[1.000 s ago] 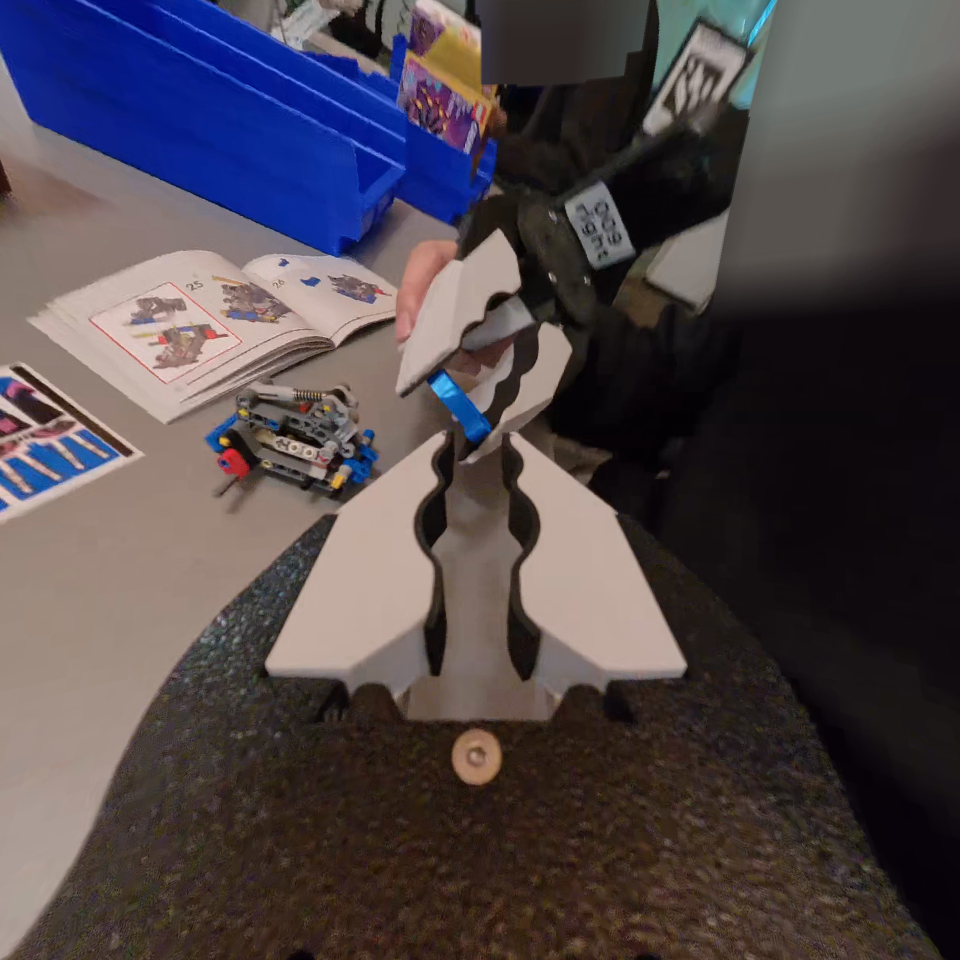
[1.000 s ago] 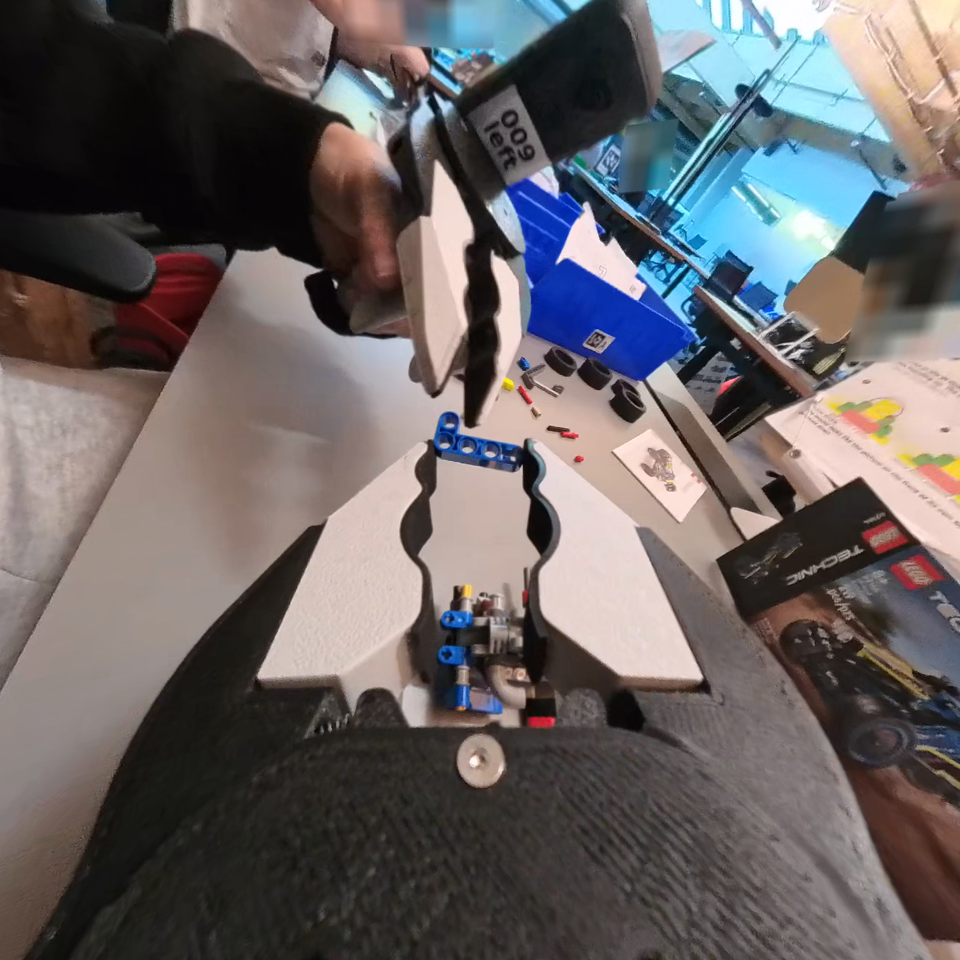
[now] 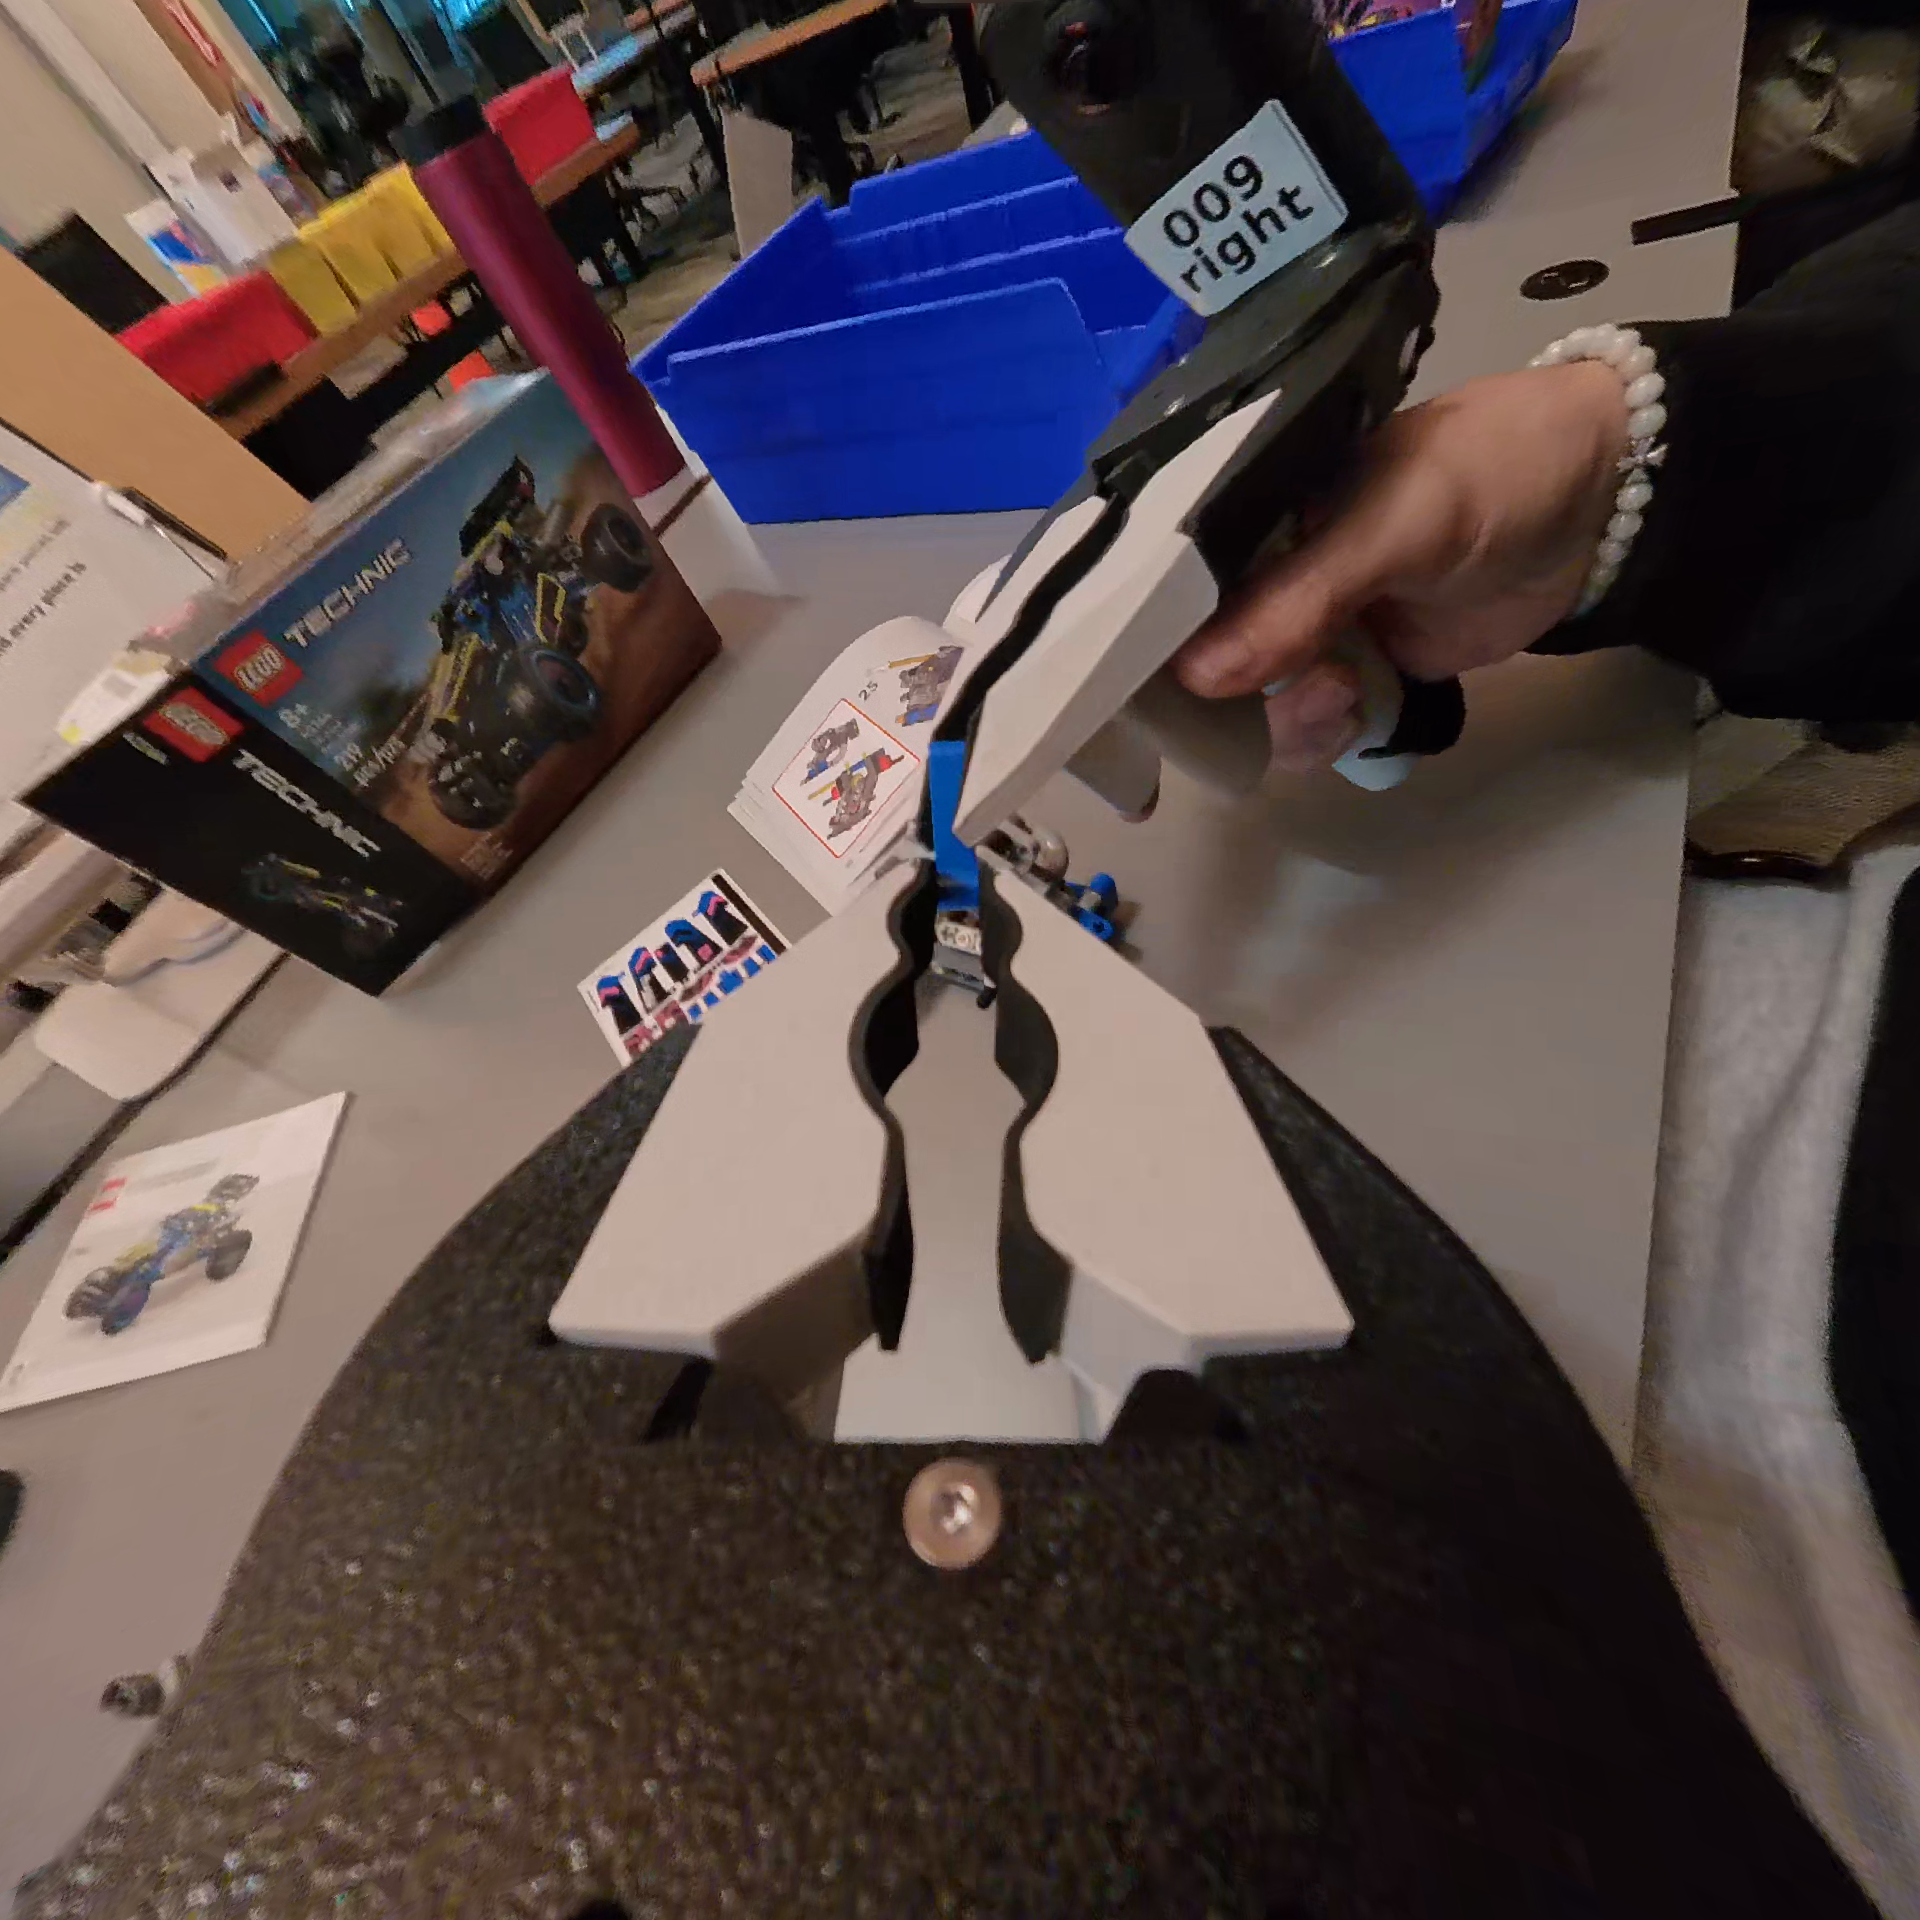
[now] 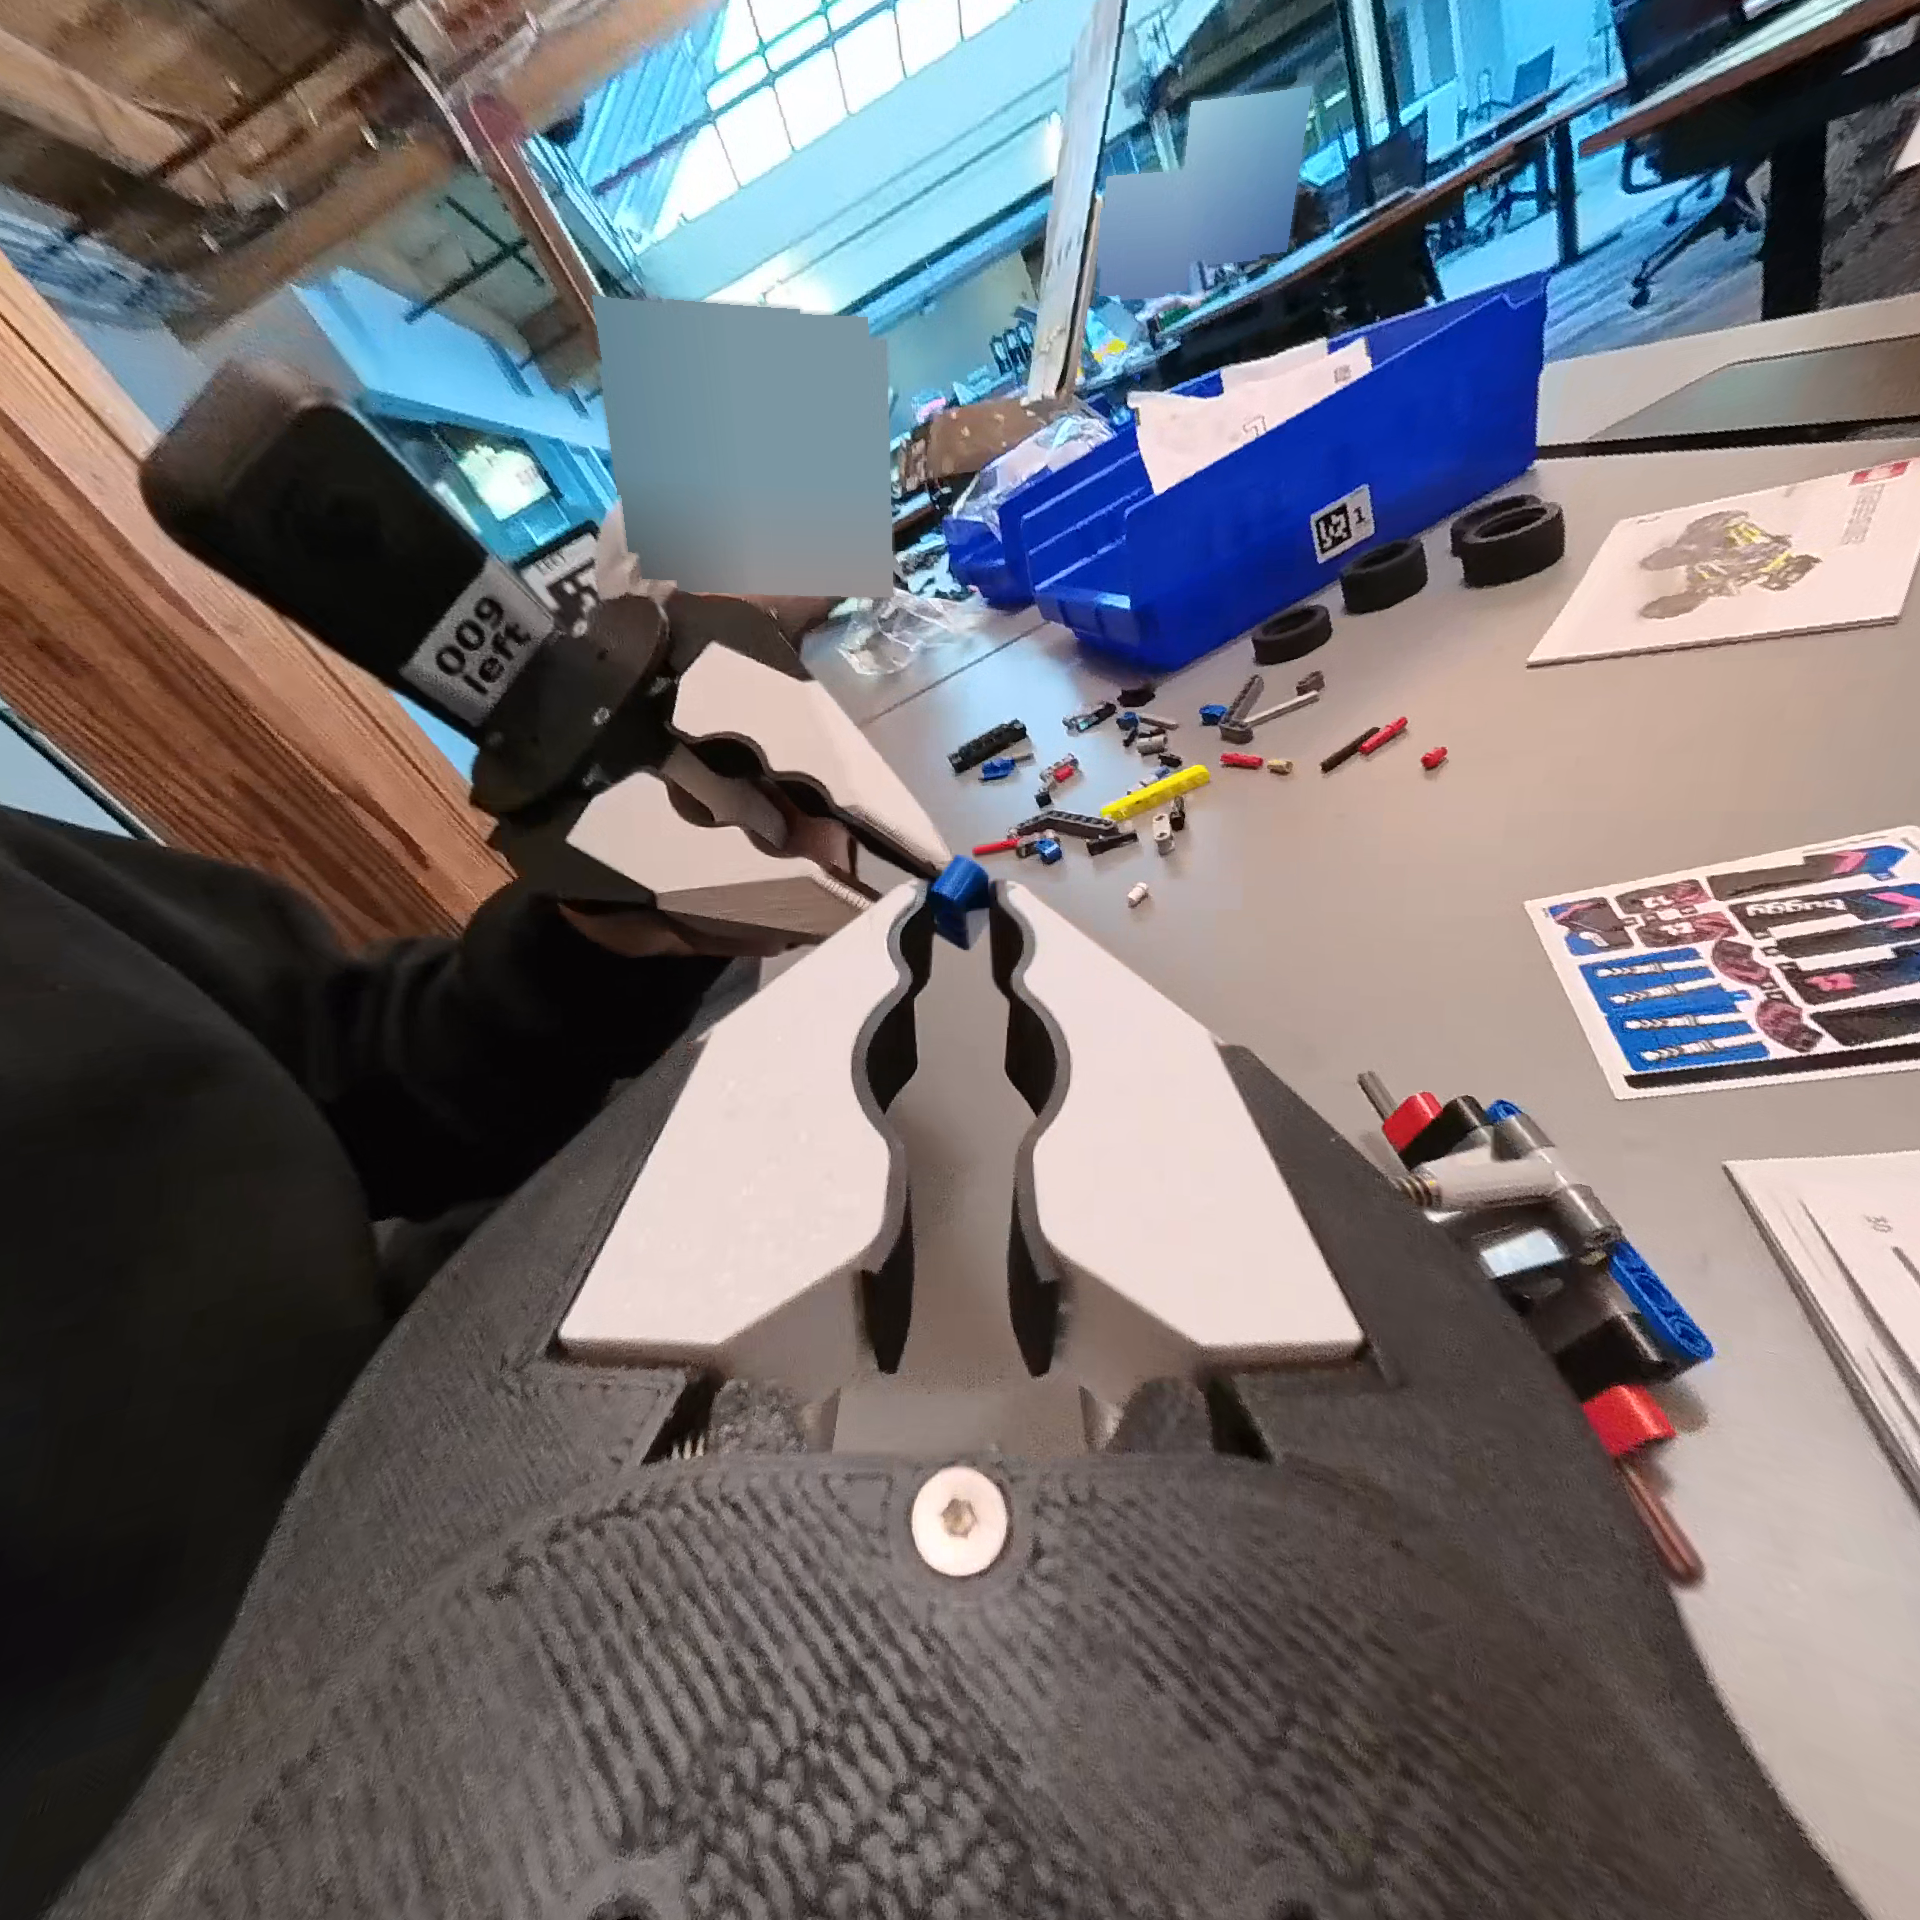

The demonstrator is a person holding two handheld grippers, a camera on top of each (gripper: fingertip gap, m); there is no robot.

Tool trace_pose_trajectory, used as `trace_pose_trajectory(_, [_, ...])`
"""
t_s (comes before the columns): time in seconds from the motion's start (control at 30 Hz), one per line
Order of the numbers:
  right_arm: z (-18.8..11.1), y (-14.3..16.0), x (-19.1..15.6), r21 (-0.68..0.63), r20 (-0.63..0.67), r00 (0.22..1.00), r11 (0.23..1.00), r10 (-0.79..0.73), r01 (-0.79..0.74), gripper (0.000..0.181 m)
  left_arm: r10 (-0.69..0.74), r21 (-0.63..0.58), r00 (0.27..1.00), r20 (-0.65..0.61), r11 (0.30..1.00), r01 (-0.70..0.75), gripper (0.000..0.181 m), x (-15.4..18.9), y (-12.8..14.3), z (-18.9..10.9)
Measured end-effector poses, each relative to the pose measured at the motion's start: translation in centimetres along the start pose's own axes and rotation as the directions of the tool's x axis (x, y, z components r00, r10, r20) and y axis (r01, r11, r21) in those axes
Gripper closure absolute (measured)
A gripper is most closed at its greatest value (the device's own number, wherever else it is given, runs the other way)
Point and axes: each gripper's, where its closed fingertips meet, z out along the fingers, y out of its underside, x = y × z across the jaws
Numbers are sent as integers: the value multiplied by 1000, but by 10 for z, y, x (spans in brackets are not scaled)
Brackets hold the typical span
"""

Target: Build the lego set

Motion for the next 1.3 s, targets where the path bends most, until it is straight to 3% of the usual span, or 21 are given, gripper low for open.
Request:
trace_pose_trajectory(0.1, [-2,2,-2,-25,49,998,999,35,-34,173,84,28,996,-30,996,-83,176,4,-2,-1])
trace_pose_trajectory(0.17, [-5,3,-12,-53,148,983,993,111,-105,173,180,122,980,-88,978,-169,175,13,-10,-7])
trace_pose_trajectory(0.33, [-14,21,-42,-230,399,856,940,328,-253,173,287,276,910,-298,939,-205,146,38,-17,-17])
trace_pose_trajectory(0.53, [-18,32,-65,-340,519,738,896,432,-286,173,385,363,799,-462,904,-227,154,63,-20,-26])
trace_pose_trajectory(0.67, [-17,38,-70,-372,529,725,889,440,-269,173,381,359,775,-503,909,-214,143,66,-17,-25])
trace_pose_trajectory(0.73, [-16,37,-70,-366,530,724,889,442,-275,173,385,358,762,-520,909,-215,152,70,-16,-26])
trace_pose_trajectory(0.93, [-16,42,-71,-395,528,711,875,465,-279,173,382,355,743,-549,912,-207,152,74,-12,-26])
trace_pose_trajectory(1.03, [-16,39,-67,-380,518,713,874,472,-302,174,363,333,768,-528,920,-206,152,69,-13,-23])
trace_pose_trajectory(1.13, [-12,29,-43,-276,418,810,907,410,-317,172,327,238,860,-392,939,-249,152,45,-9,-10])
trace_pose_trajectory(1.17, [-11,28,-32,-253,357,853,919,380,-304,165,319,200,883,-344,944,-263,152,36,-7,-6])
trace_pose_trajectory(1.3, [-11,24,-21,-228,221,935,947,277,-227,161,323,98,918,-230,946,-308,152,19,-1,1])
